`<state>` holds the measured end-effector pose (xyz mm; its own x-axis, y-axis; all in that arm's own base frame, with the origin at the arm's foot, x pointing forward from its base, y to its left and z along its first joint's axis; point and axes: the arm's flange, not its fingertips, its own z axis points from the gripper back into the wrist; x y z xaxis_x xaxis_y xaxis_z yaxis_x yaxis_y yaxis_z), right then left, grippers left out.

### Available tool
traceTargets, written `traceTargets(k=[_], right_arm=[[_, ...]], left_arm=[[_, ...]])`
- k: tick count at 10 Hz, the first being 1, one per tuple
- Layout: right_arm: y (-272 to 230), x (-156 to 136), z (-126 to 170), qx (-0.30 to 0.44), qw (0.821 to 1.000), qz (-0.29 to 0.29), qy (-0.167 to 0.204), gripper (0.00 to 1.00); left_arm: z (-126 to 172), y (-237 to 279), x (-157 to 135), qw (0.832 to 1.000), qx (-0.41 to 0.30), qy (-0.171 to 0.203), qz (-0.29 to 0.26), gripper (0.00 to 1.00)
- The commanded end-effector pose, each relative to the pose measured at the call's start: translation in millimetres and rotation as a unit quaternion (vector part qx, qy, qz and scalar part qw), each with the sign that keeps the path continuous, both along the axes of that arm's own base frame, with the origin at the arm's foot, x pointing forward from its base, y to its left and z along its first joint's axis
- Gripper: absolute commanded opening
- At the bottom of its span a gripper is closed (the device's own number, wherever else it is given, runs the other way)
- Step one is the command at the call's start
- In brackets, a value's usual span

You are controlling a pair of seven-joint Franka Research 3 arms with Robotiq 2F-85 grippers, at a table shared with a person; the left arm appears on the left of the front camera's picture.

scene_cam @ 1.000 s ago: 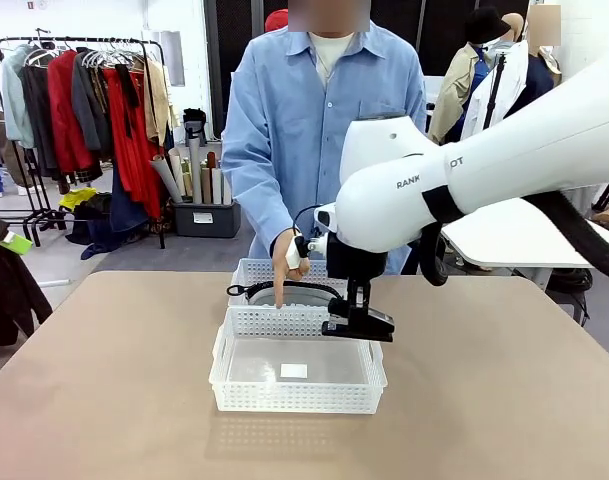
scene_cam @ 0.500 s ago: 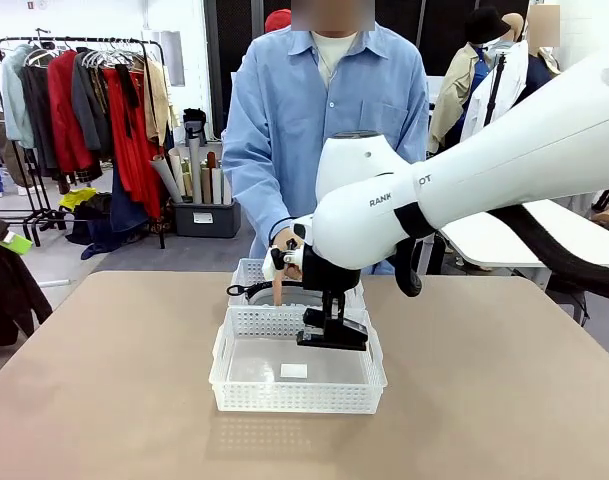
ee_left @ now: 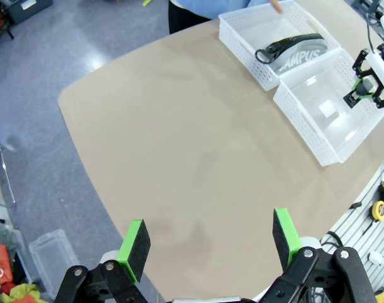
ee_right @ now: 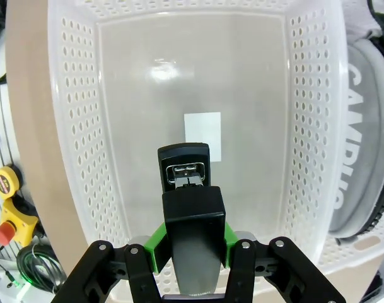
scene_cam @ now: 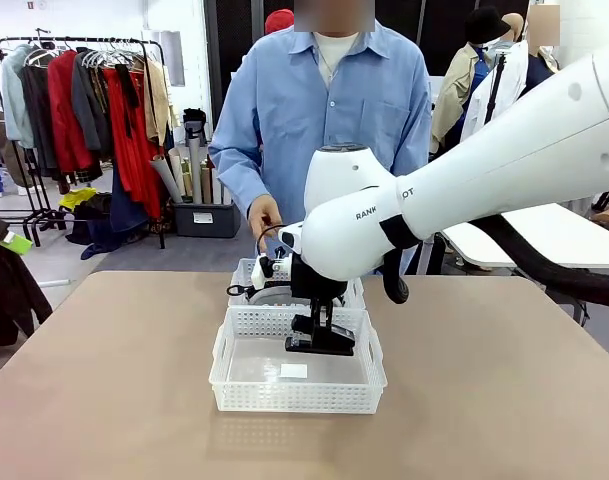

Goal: Distribute items into two baskets.
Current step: Place the picked Stapler into the Organizing basket as instructed by the person.

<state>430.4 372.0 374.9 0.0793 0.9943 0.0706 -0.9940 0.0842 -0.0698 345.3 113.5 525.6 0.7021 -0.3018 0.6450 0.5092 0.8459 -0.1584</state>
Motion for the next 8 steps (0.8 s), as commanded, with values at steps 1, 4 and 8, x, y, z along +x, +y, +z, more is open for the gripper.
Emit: traceTargets(k=[1,4,8], right_arm=[[-0.8,9.3,-12.5,0.000,1.000,0.021,-0.001,0.27],[0.0,13.4,-30.1,0.004,0.999,0.029,0.015,0.27],[-3.3,16.6,-38.3,0.014,0.999,0.029,0.027,0.27]], left_arm=[[-0.8,-0.2,-0.6,1.000,-0.002,-0.002,-0.004,1.00],[-0.8,-0.2,-0.6,1.000,-0.002,-0.002,-0.004,1.00],[-0.8,-0.2,-0.6,1.000,-0.002,-0.002,-0.004,1.00]])
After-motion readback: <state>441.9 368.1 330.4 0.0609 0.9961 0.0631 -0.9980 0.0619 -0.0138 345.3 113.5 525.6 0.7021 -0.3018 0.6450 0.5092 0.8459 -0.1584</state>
